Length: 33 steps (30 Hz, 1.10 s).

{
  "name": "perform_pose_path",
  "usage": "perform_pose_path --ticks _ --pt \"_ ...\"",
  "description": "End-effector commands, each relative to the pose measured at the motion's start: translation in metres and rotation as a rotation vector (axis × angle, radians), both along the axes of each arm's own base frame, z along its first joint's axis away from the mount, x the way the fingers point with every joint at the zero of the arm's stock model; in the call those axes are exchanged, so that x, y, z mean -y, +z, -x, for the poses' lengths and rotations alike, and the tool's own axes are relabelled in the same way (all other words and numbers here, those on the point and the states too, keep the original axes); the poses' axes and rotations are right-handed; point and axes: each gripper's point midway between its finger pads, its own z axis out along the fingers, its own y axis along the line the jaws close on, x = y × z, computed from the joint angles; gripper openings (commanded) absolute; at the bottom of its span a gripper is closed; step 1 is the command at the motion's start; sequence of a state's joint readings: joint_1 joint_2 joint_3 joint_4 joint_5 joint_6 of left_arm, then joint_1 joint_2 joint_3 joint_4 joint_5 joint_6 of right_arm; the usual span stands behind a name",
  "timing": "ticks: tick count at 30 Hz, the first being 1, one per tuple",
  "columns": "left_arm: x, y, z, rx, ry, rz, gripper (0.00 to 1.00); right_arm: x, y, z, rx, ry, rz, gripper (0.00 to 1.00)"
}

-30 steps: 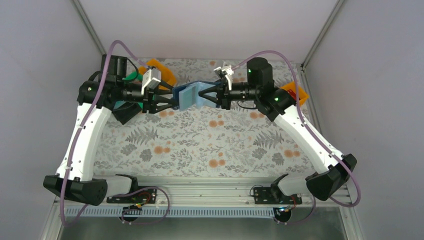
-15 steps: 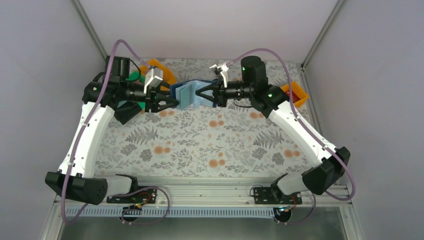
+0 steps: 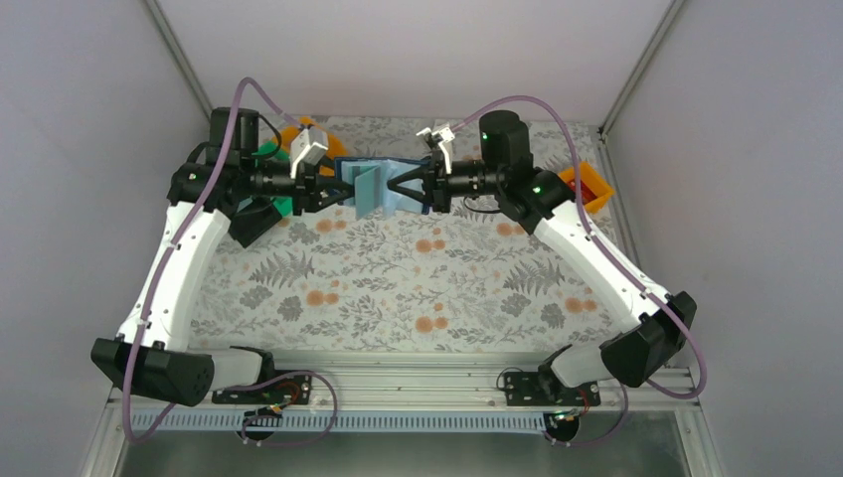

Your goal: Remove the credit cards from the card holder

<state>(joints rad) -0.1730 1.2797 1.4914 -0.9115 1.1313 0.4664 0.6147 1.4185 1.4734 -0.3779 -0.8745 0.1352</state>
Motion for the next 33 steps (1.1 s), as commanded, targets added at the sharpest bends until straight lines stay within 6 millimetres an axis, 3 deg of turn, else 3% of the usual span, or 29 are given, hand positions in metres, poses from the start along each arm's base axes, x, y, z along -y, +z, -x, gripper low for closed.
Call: perform_pose_path --ticks 1,4,7,9,11,13,15,18,20,22,24,26,29,31,33 --pt "0.0 -0.008 -0.01 -0.011 0.043 -0.02 0.41 -0.008 0.023 0.014 0.04 0.066 -0.06 0.04" --pt "0.005 -0.01 -0.003 -0.025 -0.002 0.0 0.46 -0.014 0.018 0.011 0.03 0.062 -0.05 0.04" --pt "0.008 -0.01 0.004 -0.035 -0.042 0.019 0.43 -0.018 0.014 0.007 0.025 0.068 -0.048 0.04" --pt "0.008 -0.011 0.008 -0.041 -0.058 0.027 0.34 -0.02 0.012 0.007 0.028 0.081 -0.051 0.04" --pt "0.008 -0.012 0.01 -0.046 -0.063 0.03 0.17 -0.018 0.011 0.005 0.035 0.073 -0.043 0.06" --pt "0.008 -0.013 0.009 -0.042 -0.055 0.02 0.03 -0.013 0.007 -0.002 0.037 0.029 -0.023 0.2" --pt "0.004 -0.018 -0.001 -0.028 0.008 -0.03 0.02 -0.001 0.002 -0.015 0.033 -0.069 0.011 0.37" --pt "-0.031 -0.043 -0.056 0.042 0.342 -0.282 0.02 0.03 -0.001 -0.042 0.025 -0.277 0.054 0.59" --pt "-0.082 -0.057 -0.1 0.158 0.671 -0.568 0.02 0.052 -0.008 -0.062 0.017 -0.451 0.115 0.63" --pt "-0.12 -0.06 -0.119 0.273 0.878 -0.817 0.02 0.067 -0.017 -0.076 0.006 -0.569 0.172 0.63" --pt "-0.13 -0.054 -0.122 0.311 0.931 -0.892 0.02 0.061 -0.018 -0.069 -0.01 -0.52 0.156 0.6" --pt "-0.11 -0.045 -0.116 0.284 0.853 -0.8 0.02 0.04 -0.01 -0.047 -0.018 -0.36 0.074 0.54" --pt "-0.054 -0.04 -0.089 0.198 0.571 -0.579 0.02 0.01 -0.004 -0.007 -0.01 -0.112 -0.043 0.49" --pt "-0.029 -0.036 -0.072 0.144 0.435 -0.465 0.02 0.001 -0.006 -0.002 -0.001 -0.079 -0.047 0.46" --pt "-0.019 -0.032 -0.064 0.095 0.369 -0.394 0.02 0.001 -0.001 -0.001 0.013 -0.077 -0.056 0.43"
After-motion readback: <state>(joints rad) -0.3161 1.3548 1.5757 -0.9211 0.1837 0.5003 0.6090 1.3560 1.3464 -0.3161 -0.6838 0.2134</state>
